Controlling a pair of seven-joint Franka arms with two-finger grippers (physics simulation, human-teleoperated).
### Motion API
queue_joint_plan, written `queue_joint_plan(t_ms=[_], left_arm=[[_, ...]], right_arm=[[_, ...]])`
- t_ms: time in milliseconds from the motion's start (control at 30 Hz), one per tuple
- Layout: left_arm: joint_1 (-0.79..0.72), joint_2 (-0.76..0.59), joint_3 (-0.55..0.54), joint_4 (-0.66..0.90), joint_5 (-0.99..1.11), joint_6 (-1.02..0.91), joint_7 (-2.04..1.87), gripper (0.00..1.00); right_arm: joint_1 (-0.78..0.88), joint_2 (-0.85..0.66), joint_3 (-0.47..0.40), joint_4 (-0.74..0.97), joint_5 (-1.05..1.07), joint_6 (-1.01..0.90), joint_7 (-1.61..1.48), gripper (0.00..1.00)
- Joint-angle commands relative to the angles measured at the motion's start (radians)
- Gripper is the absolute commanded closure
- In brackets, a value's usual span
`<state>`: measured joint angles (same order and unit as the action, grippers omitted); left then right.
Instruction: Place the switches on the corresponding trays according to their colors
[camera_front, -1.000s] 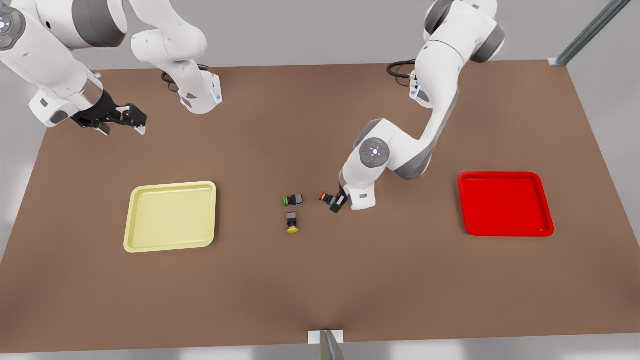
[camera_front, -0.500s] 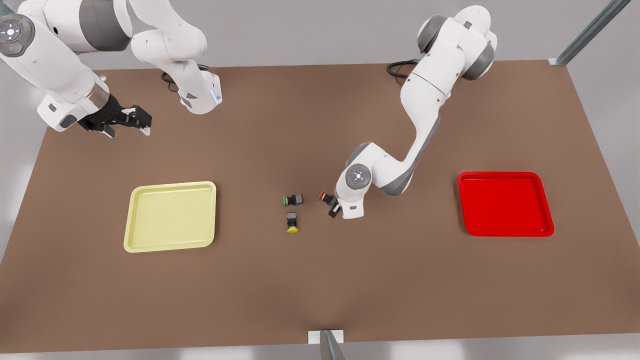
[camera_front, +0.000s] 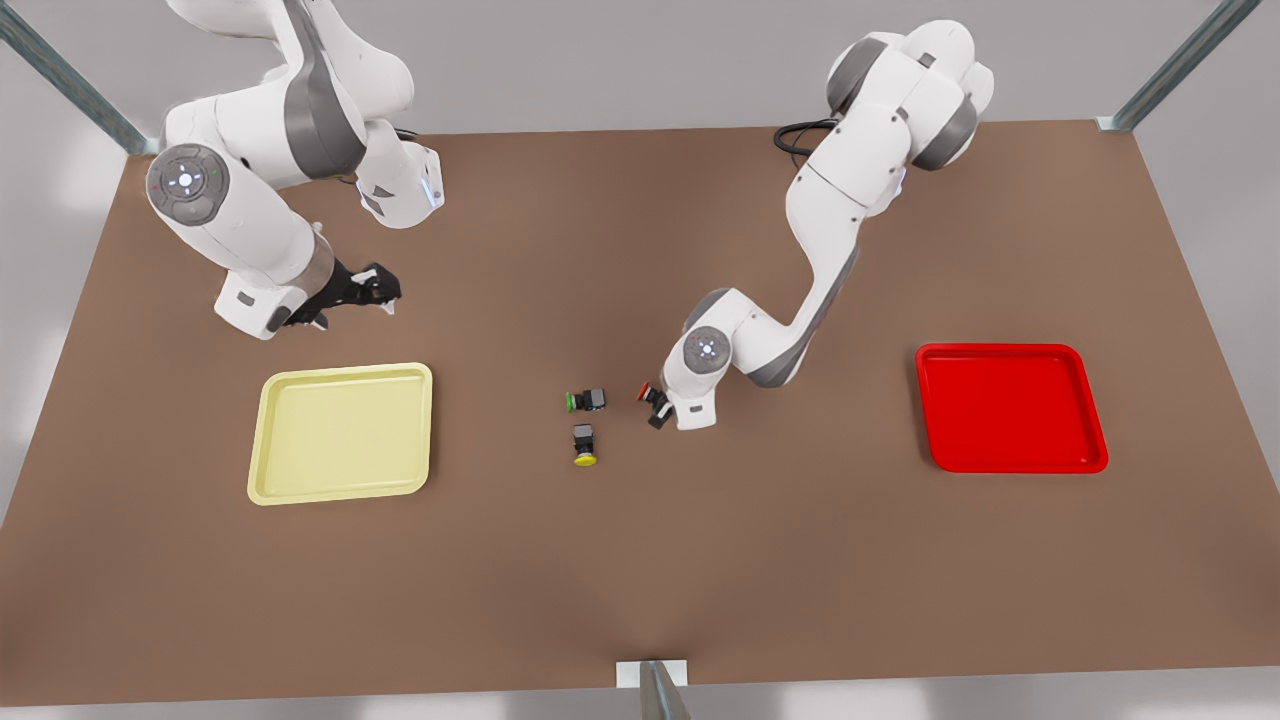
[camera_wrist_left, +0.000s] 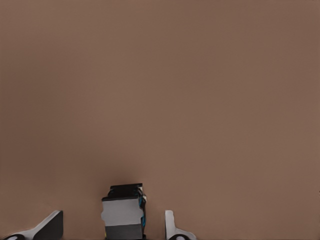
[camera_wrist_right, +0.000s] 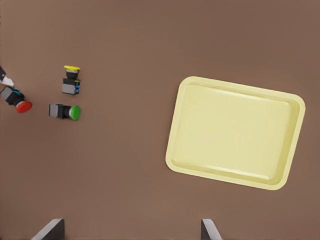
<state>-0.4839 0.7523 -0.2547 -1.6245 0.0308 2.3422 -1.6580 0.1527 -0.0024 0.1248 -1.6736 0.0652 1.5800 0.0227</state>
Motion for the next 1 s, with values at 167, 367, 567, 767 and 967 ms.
queue_joint_plan(t_ms=[167,367,567,767,967], left_arm=[[-0.009,0.013,0.000,-0.017,0.008,0.022,-0.006,0.24],[-0.019,0.024,0.000,-0.014,0.003,0.046,-0.008,0.38],[-0.025,0.036,0.000,-0.006,0.001,0.054,-0.020,0.39],[-0.035,0.036,0.000,-0.009,0.001,0.055,-0.035,0.39],[-0.035,0.032,0.002,-0.011,0.008,0.075,-0.034,0.39]], right_arm=[[-0.004,0.243,0.116,0.124,0.007,0.135,0.114,0.00],[0.097,0.436,0.121,0.222,-0.013,0.218,0.267,0.00],[0.134,0.608,0.122,0.313,-0.018,0.301,0.441,0.00],[0.160,0.706,0.122,0.304,-0.022,0.419,0.480,0.00],[0.200,0.749,0.122,0.296,-0.010,0.454,0.483,0.00]])
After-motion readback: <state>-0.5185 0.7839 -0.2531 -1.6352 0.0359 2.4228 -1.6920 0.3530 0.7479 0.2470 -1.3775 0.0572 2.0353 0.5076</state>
